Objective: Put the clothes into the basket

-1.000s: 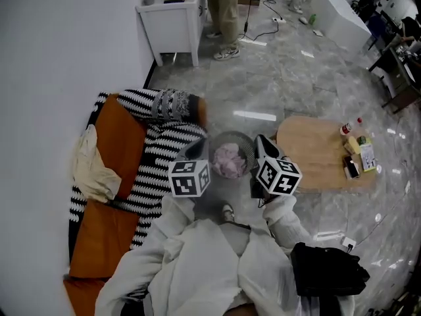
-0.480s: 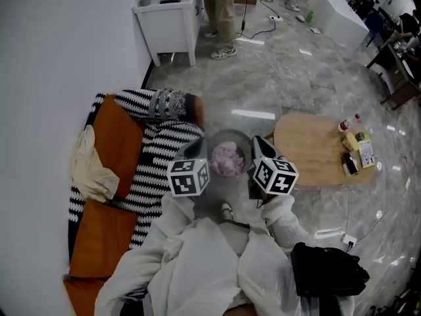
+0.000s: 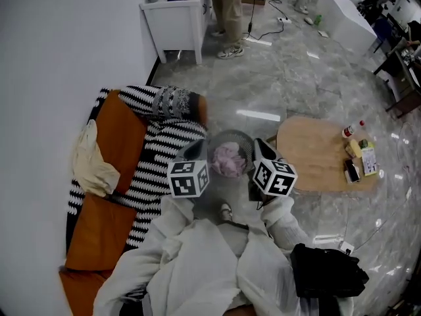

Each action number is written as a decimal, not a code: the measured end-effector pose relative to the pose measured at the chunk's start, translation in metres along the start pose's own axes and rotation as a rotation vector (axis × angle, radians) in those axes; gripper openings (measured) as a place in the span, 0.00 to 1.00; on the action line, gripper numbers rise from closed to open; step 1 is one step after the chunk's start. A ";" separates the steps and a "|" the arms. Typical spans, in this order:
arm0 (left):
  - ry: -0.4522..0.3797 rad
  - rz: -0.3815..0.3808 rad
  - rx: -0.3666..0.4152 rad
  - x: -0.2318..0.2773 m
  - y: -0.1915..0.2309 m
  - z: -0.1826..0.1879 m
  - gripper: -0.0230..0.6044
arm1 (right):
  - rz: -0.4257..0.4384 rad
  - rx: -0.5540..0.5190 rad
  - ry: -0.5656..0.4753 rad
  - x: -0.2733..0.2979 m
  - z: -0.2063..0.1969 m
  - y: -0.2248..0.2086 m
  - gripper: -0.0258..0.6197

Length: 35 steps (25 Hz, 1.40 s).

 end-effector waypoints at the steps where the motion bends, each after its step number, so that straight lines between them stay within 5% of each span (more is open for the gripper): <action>1: 0.000 0.011 -0.001 0.000 0.002 0.000 0.05 | 0.010 0.001 0.007 0.003 -0.001 0.001 0.09; 9: -0.005 0.133 -0.042 -0.013 0.028 -0.004 0.05 | 0.168 -0.037 0.058 0.042 -0.008 0.032 0.09; 17: -0.015 0.407 -0.107 -0.068 0.073 -0.022 0.05 | 0.416 -0.100 0.207 0.088 -0.047 0.095 0.08; 25: -0.063 0.782 -0.240 -0.190 0.163 -0.050 0.05 | 0.694 -0.140 0.342 0.118 -0.108 0.246 0.08; 35: -0.131 1.011 -0.376 -0.294 0.290 -0.075 0.05 | 0.942 -0.269 0.475 0.121 -0.193 0.437 0.08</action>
Point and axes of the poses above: the fingertips, and each gripper's own axes: x forward along the fingers, y to its left, z out of its top, the point moved 4 cm from there along -x, backward along the fingers, and after that the axes turned 10 degrees about -y, right-handed, at the moved point
